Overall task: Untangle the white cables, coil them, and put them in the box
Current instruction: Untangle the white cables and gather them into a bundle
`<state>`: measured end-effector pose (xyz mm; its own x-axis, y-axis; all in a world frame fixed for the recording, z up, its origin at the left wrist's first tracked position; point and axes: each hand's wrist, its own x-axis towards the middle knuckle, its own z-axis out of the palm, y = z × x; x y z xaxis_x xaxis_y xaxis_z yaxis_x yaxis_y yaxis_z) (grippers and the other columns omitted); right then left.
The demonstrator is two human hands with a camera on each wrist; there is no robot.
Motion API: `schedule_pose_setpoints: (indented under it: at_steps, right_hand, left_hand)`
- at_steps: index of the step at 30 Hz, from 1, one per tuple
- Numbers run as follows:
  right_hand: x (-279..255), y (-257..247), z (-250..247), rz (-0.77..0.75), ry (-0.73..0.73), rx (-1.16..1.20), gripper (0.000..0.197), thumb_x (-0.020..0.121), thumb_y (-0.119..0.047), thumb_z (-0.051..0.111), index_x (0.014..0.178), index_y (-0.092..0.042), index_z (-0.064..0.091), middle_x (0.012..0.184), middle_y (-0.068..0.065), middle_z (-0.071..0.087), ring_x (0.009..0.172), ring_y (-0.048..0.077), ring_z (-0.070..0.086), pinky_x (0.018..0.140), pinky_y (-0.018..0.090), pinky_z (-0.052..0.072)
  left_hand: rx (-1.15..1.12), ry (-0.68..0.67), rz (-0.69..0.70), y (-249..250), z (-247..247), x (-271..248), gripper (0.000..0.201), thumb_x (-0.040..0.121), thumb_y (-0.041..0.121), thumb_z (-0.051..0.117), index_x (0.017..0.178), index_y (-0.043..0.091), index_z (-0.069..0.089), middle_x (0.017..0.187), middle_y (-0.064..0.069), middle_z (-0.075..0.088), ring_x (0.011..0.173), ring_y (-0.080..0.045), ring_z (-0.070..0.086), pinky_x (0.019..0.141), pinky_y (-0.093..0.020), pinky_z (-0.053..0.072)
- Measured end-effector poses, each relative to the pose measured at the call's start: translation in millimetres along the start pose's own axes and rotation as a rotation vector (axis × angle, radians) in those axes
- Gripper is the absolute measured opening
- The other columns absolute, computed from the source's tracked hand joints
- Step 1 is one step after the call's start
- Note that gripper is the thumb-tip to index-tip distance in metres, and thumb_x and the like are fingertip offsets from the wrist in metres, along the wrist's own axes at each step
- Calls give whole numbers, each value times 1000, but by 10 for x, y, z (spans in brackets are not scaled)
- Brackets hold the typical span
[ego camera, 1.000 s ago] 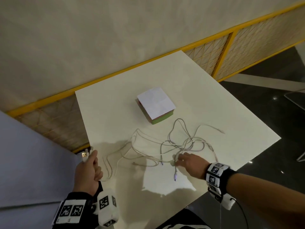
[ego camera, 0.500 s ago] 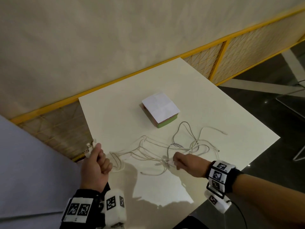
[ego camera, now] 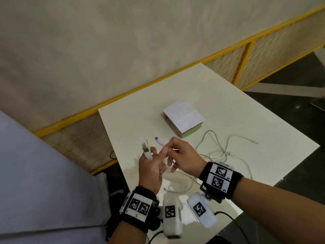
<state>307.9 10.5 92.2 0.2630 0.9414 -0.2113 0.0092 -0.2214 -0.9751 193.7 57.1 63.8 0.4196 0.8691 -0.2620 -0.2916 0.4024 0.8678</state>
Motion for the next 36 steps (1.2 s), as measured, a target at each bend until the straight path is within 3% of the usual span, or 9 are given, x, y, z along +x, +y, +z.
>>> schedule_pose_setpoints:
  at_steps: [8,11,13,15,19,22,26,31,36]
  right_hand:
    - [-26,67,81,-16,-5,-20,26,91,-14,57,65,-15,51,52,-8,60,46,13,56,45,29,47]
    - [-41,128,25,-31,-96,-179,17,88,-27,62,79,-12,59,58,-1,60,43,9,47,44,23,39]
    - [-74,250,-71,-39,-159,-363,21,84,-36,65,85,-17,58,55,-6,52,45,7,42,49,21,35]
    - [-107,433,-227,-60,-181,-546,22,82,-40,65,80,-22,53,56,-10,46,51,7,42,54,24,35]
    - [-146,930,-710,39,-188,-819,32,87,-40,57,63,-27,41,56,-11,43,61,16,46,59,27,35]
    - [-197,1246,-1213,151,-89,-931,39,87,-38,58,57,-30,34,58,-8,45,69,21,48,65,27,33]
    - [-235,1329,-1824,230,60,-1117,21,88,-37,58,76,-20,60,79,8,68,85,30,63,70,26,30]
    - [-86,1202,-2152,274,107,-1231,28,89,-45,52,70,-25,49,69,-2,56,86,28,63,92,34,30]
    - [-133,1124,-2533,487,225,-1229,39,90,-50,46,64,-22,49,86,5,66,92,26,62,86,36,41]
  left_hand:
    - [55,54,-3,-40,36,-35,35,81,37,67,78,3,63,45,-5,30,42,-14,26,48,-34,18]
    - [113,119,36,5,-2,-25,40,90,45,57,75,8,64,60,-14,44,55,-22,42,53,-32,33]
    - [230,174,80,59,-95,1,36,100,33,43,70,15,54,59,-6,47,49,-9,49,51,-20,42]
    - [149,206,99,148,-158,56,32,101,28,38,70,26,46,59,9,53,50,5,51,54,-9,40]
    - [-258,246,48,339,-212,186,45,99,47,34,62,22,36,43,9,42,44,-7,49,62,-25,51]
    - [-292,286,96,491,-340,231,47,99,48,35,58,24,30,37,9,22,32,-5,21,40,-16,34]
    - [-267,319,100,592,-384,225,48,97,42,42,58,25,21,36,8,17,37,-11,8,37,-19,16]
    - [-275,349,51,495,-294,277,40,95,20,45,64,29,22,35,8,16,31,-6,13,35,-19,15]
    - [-311,421,122,738,-401,311,43,92,16,44,57,25,20,37,6,16,34,-9,12,38,-21,14]
